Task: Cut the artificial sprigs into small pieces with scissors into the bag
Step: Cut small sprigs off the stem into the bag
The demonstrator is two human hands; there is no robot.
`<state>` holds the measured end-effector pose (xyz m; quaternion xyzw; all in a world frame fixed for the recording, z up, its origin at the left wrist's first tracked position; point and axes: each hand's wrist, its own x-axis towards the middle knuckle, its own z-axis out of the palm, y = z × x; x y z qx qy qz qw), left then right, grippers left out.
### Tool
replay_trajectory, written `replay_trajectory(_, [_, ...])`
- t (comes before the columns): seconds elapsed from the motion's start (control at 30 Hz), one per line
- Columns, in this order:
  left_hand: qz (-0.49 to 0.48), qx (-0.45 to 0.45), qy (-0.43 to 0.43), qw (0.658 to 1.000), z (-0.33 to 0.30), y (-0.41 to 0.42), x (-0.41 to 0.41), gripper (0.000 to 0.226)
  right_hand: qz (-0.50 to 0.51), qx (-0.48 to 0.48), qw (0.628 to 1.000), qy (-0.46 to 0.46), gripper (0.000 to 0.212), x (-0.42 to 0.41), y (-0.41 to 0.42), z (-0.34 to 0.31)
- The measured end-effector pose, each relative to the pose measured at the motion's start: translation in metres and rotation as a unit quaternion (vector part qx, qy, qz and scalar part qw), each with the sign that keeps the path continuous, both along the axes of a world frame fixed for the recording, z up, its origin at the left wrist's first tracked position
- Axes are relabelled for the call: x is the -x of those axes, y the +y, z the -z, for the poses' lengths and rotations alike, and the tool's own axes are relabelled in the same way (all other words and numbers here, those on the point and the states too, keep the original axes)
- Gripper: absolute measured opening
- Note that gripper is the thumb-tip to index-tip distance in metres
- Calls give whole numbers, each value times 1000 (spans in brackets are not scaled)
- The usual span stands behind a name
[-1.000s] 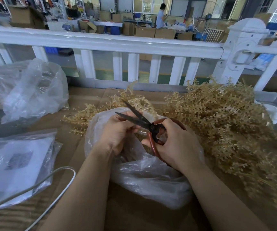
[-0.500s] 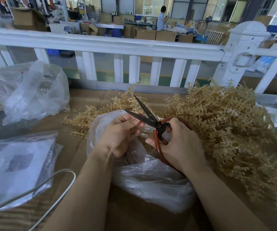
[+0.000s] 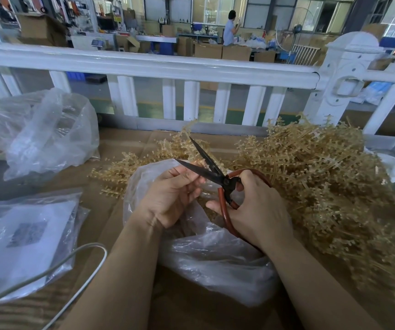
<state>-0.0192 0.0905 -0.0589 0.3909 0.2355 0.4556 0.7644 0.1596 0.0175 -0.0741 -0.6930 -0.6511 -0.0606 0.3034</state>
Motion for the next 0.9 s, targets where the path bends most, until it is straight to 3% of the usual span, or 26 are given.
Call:
replay_trajectory(0.4, [-43, -120, 22, 992, -3, 0, -5, 10, 4, -26, 1000, 4, 70, 2, -1, -1])
replay_trajectory(0.7, [-77, -131, 41, 987, 0, 1, -6, 6, 13, -49, 999, -11, 69, 1, -1, -1])
replay_trajectory(0.9, [-67, -165, 32, 983, -5, -1, -5, 17, 3, -44, 999, 11, 69, 2, -3, 0])
